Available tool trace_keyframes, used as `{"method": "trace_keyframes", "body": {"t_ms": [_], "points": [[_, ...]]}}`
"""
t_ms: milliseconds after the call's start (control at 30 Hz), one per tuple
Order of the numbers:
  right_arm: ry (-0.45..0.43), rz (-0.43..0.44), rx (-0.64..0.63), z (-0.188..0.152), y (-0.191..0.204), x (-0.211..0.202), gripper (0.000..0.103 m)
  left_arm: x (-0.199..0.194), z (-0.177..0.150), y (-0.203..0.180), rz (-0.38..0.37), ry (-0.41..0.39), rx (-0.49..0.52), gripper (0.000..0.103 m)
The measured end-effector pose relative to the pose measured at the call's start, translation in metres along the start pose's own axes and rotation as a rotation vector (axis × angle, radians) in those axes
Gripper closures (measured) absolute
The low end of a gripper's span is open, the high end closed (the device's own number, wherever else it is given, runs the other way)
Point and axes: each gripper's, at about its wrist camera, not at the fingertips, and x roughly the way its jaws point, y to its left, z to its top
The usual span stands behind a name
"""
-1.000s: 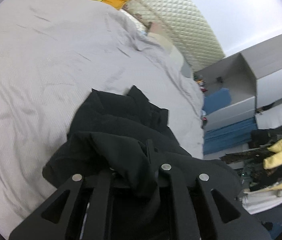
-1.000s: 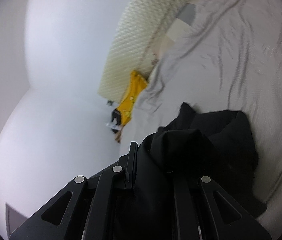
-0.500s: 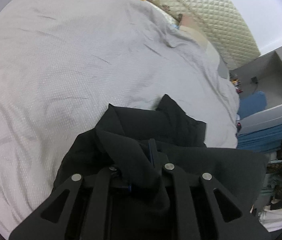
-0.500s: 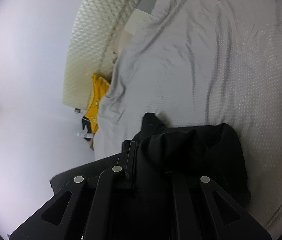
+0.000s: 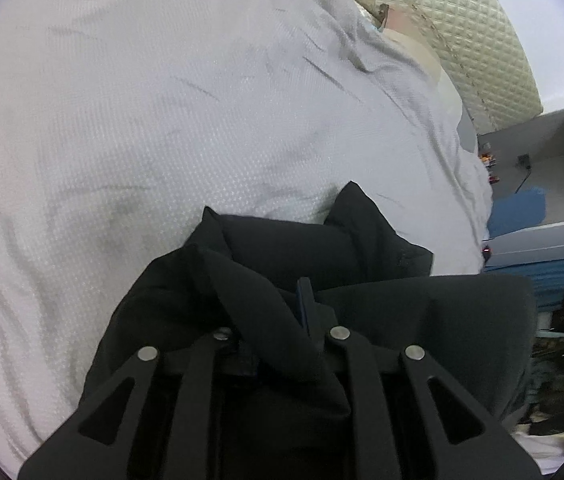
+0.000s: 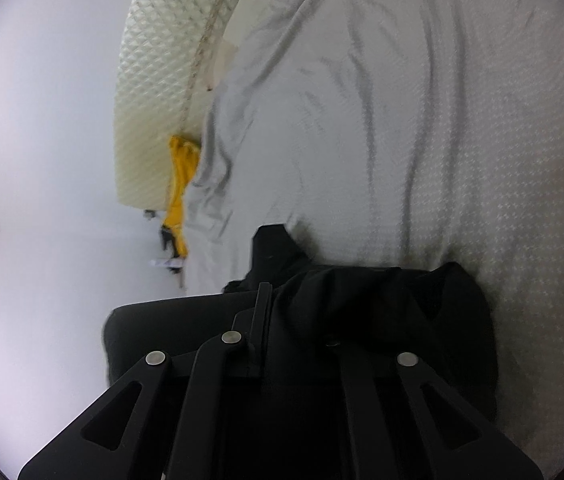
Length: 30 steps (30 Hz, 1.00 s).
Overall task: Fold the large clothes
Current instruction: 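Open both grippers to release the folded hem on the jacket, then press both open grippers down on the folded jacket to flatten it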
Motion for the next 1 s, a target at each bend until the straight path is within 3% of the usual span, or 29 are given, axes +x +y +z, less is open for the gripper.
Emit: {"method": "trace_keyframes", "body": {"t_ms": [133, 167, 200, 267, 333, 433, 633, 800, 1000], "points": [[0.032, 0.046, -0.039, -0.007, 0.006, -0.016, 0.081, -0.013, -0.004, 0.010, -0.086, 0.035, -0.057, 0.065], [0.034, 0.047, -0.044, -0.009, 0.009, -0.020, 0.080, -0.021, -0.006, 0.014, -0.103, 0.032, -0.063, 0.050], [0.034, 0.041, -0.055, -0.011, 0.012, -0.026, 0.075, -0.026, -0.007, 0.014, -0.109, 0.027, -0.068, 0.027], [0.024, 0.020, -0.083, -0.016, 0.019, -0.038, 0.063, -0.050, -0.014, 0.016, -0.115, -0.020, -0.060, 0.015], [0.007, -0.006, -0.115, -0.021, 0.029, -0.053, 0.051, -0.067, -0.018, 0.013, -0.105, -0.045, -0.025, 0.015], [-0.063, -0.144, -0.233, -0.032, 0.055, -0.079, 0.040, -0.098, -0.035, -0.001, -0.041, -0.125, 0.091, 0.015], [-0.261, -0.336, -0.500, -0.080, 0.129, -0.114, 0.036, -0.132, -0.085, -0.050, 0.016, -0.324, 0.321, 0.015], [-0.296, -0.396, -0.699, -0.136, 0.174, -0.087, 0.031, -0.115, -0.127, -0.094, 0.048, -0.411, 0.492, 0.015], [-0.247, -0.449, -0.819, -0.176, 0.179, -0.011, 0.028, -0.051, -0.151, -0.139, 0.116, -0.413, 0.643, 0.015]]}}
